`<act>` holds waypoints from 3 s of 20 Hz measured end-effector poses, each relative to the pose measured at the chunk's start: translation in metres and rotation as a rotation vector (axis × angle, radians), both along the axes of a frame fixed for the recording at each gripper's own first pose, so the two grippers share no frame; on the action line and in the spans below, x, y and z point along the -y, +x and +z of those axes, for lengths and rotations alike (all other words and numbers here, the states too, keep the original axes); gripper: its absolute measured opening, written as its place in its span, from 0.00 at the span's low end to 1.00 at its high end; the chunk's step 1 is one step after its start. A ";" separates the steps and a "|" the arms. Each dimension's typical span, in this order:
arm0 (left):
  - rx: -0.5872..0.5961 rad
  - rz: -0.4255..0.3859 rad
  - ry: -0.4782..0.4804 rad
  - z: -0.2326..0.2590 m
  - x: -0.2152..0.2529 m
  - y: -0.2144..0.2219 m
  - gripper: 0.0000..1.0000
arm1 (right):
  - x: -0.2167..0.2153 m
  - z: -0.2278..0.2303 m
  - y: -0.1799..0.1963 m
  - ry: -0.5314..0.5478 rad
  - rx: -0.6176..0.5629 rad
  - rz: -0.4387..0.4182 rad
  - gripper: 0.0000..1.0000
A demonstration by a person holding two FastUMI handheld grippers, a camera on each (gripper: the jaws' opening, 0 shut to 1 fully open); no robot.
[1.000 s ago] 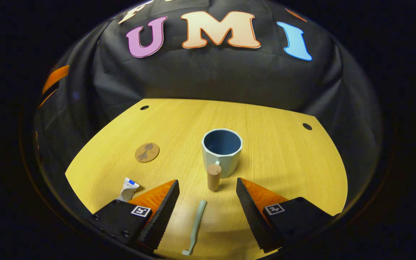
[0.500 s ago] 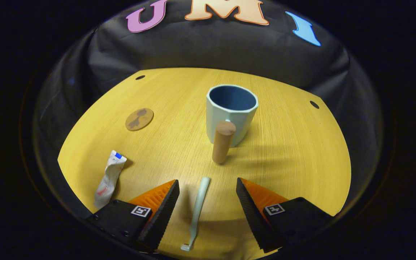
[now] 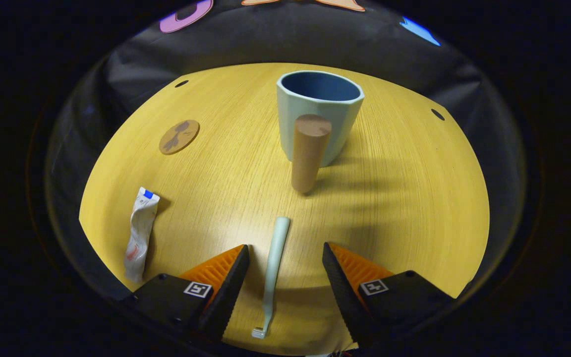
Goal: Put the toothbrush and toothpaste on the desktop into the cup, then pick up the cup and place it on the coaster on the desktop.
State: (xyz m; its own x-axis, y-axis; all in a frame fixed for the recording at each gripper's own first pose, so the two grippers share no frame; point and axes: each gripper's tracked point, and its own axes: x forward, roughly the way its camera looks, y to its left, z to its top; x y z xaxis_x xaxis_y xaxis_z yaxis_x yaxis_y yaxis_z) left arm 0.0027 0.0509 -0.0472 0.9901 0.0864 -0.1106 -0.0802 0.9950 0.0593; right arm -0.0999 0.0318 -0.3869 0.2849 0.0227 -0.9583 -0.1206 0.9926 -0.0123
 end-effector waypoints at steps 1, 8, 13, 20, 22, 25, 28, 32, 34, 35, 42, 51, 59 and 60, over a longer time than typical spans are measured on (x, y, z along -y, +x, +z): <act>-0.002 -0.001 -0.004 -0.001 0.000 0.001 0.94 | 0.000 0.000 -0.001 -0.001 -0.016 0.010 0.87; -0.025 -0.035 -0.011 -0.013 0.017 0.006 0.94 | -0.013 -0.002 -0.007 0.039 -0.089 0.037 0.21; -0.101 -0.099 -0.052 -0.045 0.042 0.004 0.94 | -0.012 -0.001 -0.005 0.084 -0.087 0.048 0.07; -0.295 -0.184 -0.105 -0.112 0.074 -0.010 0.95 | -0.013 0.000 -0.004 0.072 -0.041 0.065 0.06; -0.342 -0.203 -0.109 -0.129 0.082 -0.015 0.95 | -0.012 0.001 -0.004 0.076 -0.036 0.066 0.06; -0.412 -0.221 -0.093 -0.152 0.089 -0.021 0.95 | -0.012 0.000 -0.005 0.078 -0.028 0.071 0.07; -0.513 -0.243 -0.095 -0.183 0.096 -0.031 0.95 | -0.012 0.002 -0.003 0.083 -0.015 0.072 0.06; -0.637 -0.237 -0.088 -0.219 0.094 -0.044 0.95 | -0.012 0.001 -0.004 0.085 -0.008 0.078 0.06; -0.700 -0.230 -0.078 -0.236 0.092 -0.051 0.95 | -0.012 0.002 -0.004 0.085 -0.007 0.083 0.06; -0.735 -0.228 -0.081 -0.244 0.093 -0.057 0.96 | -0.012 0.002 -0.004 0.086 -0.006 0.084 0.07; -0.878 -0.228 -0.058 -0.282 0.094 -0.071 0.96 | -0.012 0.002 -0.003 0.092 -0.005 0.092 0.06; -0.920 -0.201 -0.055 -0.295 0.095 -0.066 0.91 | -0.012 0.002 -0.003 0.101 0.001 0.102 0.06; -0.908 -0.181 -0.103 -0.295 0.095 -0.061 0.16 | -0.012 0.003 -0.002 0.103 0.022 0.117 0.06; -0.895 -0.188 -0.098 -0.293 0.096 -0.059 0.15 | -0.011 0.003 -0.002 0.103 0.026 0.115 0.06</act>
State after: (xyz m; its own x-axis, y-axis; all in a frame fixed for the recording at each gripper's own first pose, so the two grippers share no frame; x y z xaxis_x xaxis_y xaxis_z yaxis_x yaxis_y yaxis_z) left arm -0.0564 -0.0452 -0.3401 0.5283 -0.1174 -0.8409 0.1182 0.9909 -0.0640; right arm -0.1017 0.0432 -0.3842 0.2995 0.1548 -0.9415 -0.2349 0.9683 0.0845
